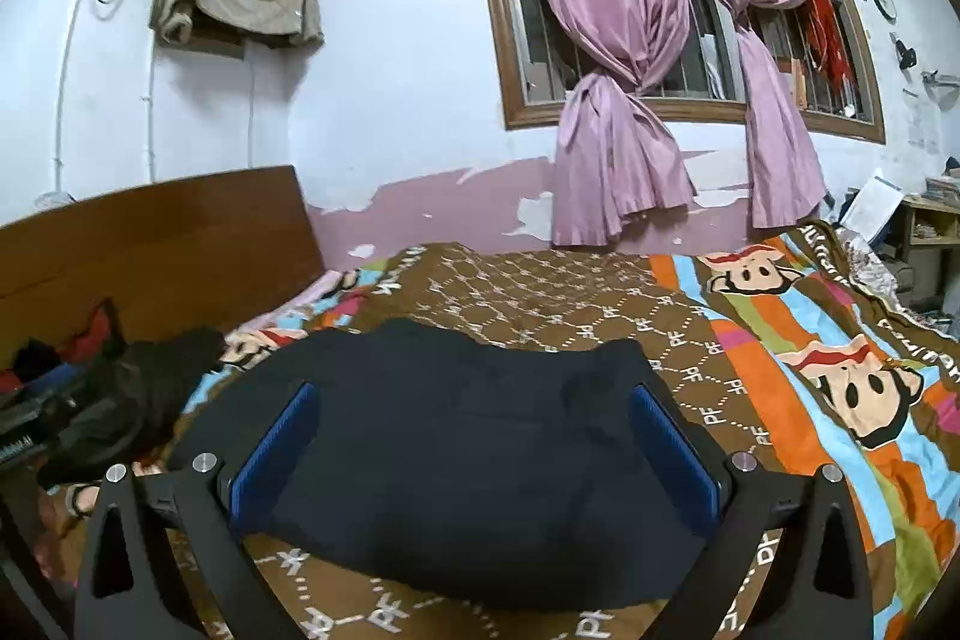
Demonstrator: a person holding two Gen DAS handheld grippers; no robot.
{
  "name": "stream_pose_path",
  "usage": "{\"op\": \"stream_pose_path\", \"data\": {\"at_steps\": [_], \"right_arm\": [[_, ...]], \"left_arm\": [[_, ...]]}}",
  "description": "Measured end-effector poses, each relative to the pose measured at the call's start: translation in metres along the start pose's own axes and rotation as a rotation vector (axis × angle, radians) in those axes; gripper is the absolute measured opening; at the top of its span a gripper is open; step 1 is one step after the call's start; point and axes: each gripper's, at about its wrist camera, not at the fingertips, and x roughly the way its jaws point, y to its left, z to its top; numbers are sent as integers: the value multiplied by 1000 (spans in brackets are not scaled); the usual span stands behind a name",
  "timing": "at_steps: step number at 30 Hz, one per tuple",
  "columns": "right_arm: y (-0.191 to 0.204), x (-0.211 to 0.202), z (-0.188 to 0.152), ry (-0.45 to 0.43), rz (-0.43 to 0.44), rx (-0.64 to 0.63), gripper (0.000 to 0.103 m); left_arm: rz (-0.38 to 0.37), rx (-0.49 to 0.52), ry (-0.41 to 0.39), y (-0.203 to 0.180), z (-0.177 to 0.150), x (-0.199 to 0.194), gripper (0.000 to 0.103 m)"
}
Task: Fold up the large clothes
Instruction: 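Open both grippers and lift them away from the folded jacket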
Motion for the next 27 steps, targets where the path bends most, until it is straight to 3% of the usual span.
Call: {"op": "stream_pose_path", "data": {"at_steps": [13, 27], "right_arm": [[28, -59, -9, -34, 23, -34, 103], [47, -97, -35, -57, 35, -42, 103]], "left_arm": [[-12, 59, -21, -7, -14, -62, 101], [-12, 43, -9, 0, -36, -89, 101]]}}
